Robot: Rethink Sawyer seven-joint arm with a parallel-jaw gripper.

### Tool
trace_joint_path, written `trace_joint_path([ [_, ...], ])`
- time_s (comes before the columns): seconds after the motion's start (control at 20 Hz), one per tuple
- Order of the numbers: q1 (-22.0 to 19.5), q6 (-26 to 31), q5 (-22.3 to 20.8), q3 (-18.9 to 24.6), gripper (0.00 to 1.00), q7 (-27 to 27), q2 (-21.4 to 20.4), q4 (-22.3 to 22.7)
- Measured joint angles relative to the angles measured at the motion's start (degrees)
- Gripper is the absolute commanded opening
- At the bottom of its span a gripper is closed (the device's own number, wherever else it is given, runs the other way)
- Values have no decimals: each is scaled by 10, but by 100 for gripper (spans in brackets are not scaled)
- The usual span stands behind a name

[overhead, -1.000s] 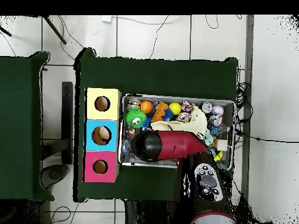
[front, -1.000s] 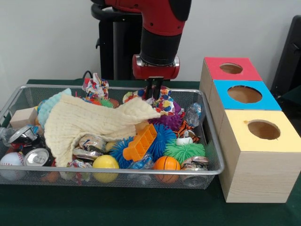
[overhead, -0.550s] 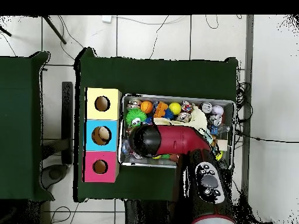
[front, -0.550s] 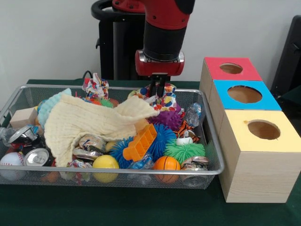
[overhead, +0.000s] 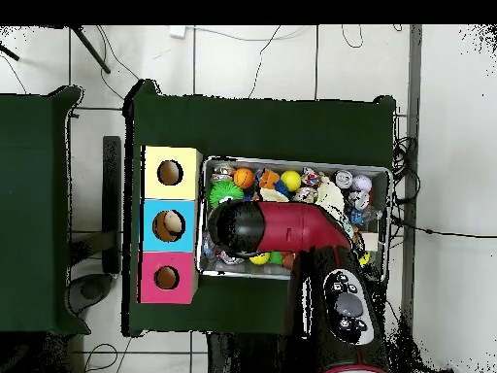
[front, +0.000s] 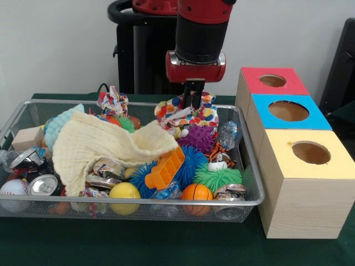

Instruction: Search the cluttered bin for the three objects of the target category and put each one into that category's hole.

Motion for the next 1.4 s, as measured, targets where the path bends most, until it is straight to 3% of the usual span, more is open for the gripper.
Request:
trace_joint_path([
  [1.4,26,57,28,0,0,0,-12,-63],
])
